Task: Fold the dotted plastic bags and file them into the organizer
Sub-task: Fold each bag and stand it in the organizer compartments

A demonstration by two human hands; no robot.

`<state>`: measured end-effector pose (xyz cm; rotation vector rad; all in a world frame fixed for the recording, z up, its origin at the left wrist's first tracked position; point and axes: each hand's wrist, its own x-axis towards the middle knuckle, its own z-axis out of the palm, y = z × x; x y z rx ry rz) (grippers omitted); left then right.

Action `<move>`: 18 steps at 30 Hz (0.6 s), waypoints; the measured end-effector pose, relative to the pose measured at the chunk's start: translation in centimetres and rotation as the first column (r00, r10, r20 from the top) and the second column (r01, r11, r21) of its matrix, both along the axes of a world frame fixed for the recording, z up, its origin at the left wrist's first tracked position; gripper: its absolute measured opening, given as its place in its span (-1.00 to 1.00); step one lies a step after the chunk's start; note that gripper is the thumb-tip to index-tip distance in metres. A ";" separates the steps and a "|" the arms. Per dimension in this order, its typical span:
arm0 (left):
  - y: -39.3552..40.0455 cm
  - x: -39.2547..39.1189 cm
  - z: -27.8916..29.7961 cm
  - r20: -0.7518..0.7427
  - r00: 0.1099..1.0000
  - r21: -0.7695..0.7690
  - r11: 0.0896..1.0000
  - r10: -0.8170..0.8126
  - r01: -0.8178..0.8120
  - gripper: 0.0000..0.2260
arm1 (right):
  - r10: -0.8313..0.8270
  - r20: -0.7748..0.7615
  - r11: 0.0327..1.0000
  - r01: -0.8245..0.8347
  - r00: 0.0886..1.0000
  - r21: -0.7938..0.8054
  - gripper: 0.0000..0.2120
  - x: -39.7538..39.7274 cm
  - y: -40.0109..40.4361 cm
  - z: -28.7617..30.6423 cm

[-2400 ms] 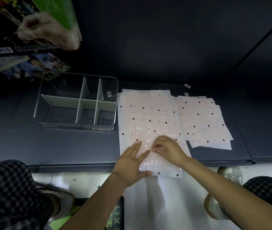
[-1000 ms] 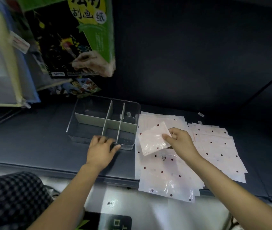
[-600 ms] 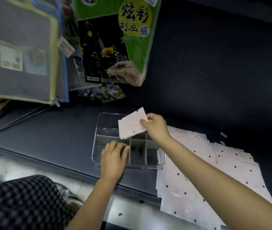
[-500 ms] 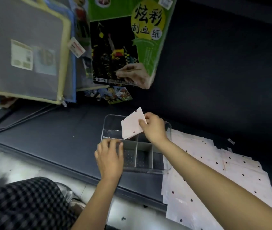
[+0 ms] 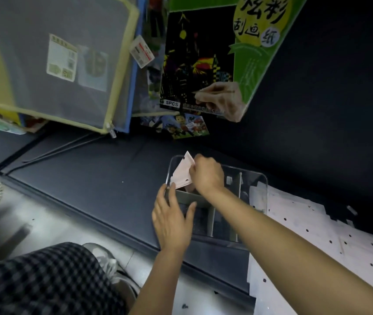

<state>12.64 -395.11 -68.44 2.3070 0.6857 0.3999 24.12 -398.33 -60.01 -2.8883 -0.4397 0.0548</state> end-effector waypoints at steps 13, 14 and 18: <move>1.7 1.6 1.5 0.006 0.998 -0.027 0.998 -0.064 0.064 -0.66 | -0.097 -0.283 0.956 0.169 0.954 0.242 -0.78 0.8 0.1 -0.8; 1.5 1.2 1.3 0.044 0.998 -0.047 0.998 -0.036 0.038 -0.65 | -0.091 -0.312 0.952 0.174 0.946 0.251 -0.75 0.7 0.5 -1.0; 1.1 0.6 1.0 0.116 0.992 -0.113 0.993 0.057 -0.044 -0.65 | -0.028 -0.379 0.941 0.153 0.925 0.303 -0.62 0.2 1.9 -1.6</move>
